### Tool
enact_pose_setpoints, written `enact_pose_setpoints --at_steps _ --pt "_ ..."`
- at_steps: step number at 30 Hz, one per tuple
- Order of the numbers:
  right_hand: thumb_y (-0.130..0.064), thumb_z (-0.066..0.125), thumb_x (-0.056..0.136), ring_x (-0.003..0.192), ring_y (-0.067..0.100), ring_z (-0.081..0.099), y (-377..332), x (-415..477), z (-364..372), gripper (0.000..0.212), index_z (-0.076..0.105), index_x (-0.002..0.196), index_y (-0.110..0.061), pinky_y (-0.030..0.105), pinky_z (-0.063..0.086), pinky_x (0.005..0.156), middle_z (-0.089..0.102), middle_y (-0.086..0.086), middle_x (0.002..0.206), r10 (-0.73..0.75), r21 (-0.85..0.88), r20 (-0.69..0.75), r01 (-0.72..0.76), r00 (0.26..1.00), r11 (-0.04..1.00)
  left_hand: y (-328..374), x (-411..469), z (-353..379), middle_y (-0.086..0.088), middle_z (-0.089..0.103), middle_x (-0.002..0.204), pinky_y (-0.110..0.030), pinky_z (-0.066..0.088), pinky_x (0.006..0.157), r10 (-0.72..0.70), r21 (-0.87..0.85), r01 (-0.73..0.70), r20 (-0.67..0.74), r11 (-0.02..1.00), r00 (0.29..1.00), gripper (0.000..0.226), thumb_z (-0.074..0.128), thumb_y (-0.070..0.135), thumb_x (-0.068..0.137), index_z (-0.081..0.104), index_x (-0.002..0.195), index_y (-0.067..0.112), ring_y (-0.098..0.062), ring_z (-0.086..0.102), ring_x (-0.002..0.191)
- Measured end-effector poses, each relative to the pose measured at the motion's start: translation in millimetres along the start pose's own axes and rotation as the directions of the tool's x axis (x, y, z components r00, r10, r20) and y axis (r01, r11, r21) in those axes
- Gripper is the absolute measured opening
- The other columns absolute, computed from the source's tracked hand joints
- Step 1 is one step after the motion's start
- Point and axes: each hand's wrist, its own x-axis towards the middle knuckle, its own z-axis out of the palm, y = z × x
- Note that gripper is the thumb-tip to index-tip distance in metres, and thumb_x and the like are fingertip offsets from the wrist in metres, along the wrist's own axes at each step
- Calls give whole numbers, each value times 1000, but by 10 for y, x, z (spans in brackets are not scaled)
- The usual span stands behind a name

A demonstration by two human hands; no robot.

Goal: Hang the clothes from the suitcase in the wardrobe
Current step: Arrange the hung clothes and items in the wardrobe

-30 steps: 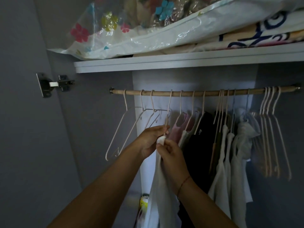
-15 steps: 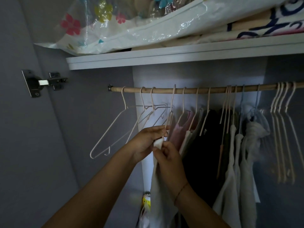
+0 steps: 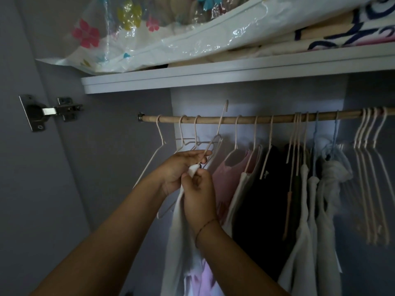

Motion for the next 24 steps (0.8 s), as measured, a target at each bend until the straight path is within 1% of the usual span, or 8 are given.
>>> enact_pose_setpoints --at_steps 2,5,8,12,16,19,22,24 --pt "-14 54 91 77 9 55 9 98 7 7 52 97 -12 11 41 65 59 0 84 3 -20 -17 -4 1000 1000 2 93 3 -1 54 72 -15 44 39 -21 -6 21 -2 1000 1000 28 46 9 97 58 120 0 -5 55 44" --pt "-15 54 91 74 9 53 72 250 -43 10 53 98 -8 5 37 58 55 -4 79 11 -109 -41 -15 999 994 -52 234 7 2 55 68 -17 43 37 -70 2 70 -24 998 997 25 48 12 97 59 117 4 -6 53 42" --pt "-17 52 91 72 13 53 197 318 -119 14 54 97 -4 11 37 56 53 -2 76 58 -179 -62 -68 996 982 -150 324 21 0 53 74 -19 47 39 -113 11 113 -25 994 993 26 47 11 98 57 120 4 -8 54 41" --pt "-17 47 93 81 22 59 406 309 -187 19 57 96 -1 24 41 65 59 8 81 131 -251 -64 -143 989 957 -378 337 24 -1 54 82 -18 48 45 -130 106 135 -58 985 990 24 46 8 98 60 117 5 -8 55 52" --pt "-20 36 97 81 29 60 546 252 -327 30 59 80 -12 35 47 75 60 9 78 224 -349 1 -209 975 913 -587 312 -22 -1 57 88 -21 51 61 -148 128 158 -82 979 986 20 49 13 97 67 106 12 -12 53 71" --pt "-21 34 99 88 28 59 494 177 -454 27 58 89 -15 40 48 87 62 9 91 210 -388 13 -188 978 902 -668 252 -17 -1 63 90 -22 52 68 -141 111 152 -103 982 985 22 53 15 95 67 111 8 -12 57 76" --pt "-21 35 100 89 24 54 417 103 -573 23 55 90 -15 38 45 87 57 9 90 198 -417 20 -172 980 893 -727 165 5 -4 68 99 -27 54 76 -130 50 138 -141 989 981 24 59 17 92 68 111 6 -14 62 85" --pt "-20 39 98 90 23 53 377 17 -657 17 53 90 -17 38 46 88 57 8 93 181 -408 26 -155 983 900 -759 115 3 -1 69 107 -29 51 85 -112 80 128 -178 989 978 27 61 23 90 68 112 8 -13 63 94"
